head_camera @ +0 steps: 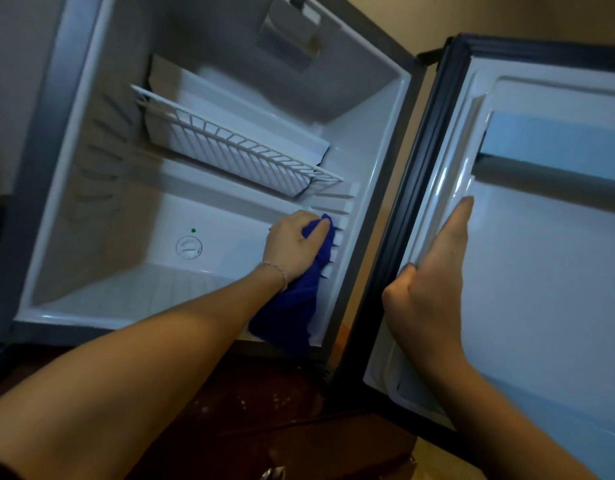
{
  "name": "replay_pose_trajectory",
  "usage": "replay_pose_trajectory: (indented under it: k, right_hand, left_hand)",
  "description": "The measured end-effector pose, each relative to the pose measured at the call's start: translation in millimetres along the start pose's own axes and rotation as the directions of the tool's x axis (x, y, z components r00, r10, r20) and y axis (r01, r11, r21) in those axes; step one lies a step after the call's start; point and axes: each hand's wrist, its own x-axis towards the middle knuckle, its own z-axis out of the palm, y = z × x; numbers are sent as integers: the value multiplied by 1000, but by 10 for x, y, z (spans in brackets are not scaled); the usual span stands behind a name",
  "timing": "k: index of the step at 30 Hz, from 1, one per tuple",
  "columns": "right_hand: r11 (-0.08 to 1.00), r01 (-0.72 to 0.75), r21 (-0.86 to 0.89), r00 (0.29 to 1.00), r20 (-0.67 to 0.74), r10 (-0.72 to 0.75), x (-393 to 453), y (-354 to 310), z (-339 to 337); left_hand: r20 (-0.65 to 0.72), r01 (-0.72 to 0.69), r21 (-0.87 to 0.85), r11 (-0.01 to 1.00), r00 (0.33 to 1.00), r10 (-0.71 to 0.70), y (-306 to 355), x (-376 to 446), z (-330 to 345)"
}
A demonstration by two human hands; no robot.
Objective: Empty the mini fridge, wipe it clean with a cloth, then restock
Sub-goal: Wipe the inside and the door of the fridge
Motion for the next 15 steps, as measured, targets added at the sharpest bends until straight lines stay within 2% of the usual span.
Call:
replay_pose_trajectory:
  k: [4,6,11,15]
  right_hand:
    - [1000,1,-9,1000,-7,-1,2,-7,7]
    - [1000,0,-3,1000,-4,0,6,-5,12]
    - [1000,-5,5,1000,-1,5,0,15,9]
    - [1000,-20,11,1000,6,20,3,0,-5]
  left_hand:
    - [49,-160,90,983,986,156,138,-162,7]
    - [68,-192,147,970,981,184,179,-200,34]
    - [18,-176,165,971,984,175,170,-186,69]
    - [-42,-117,93,989,992,121,63,-139,66]
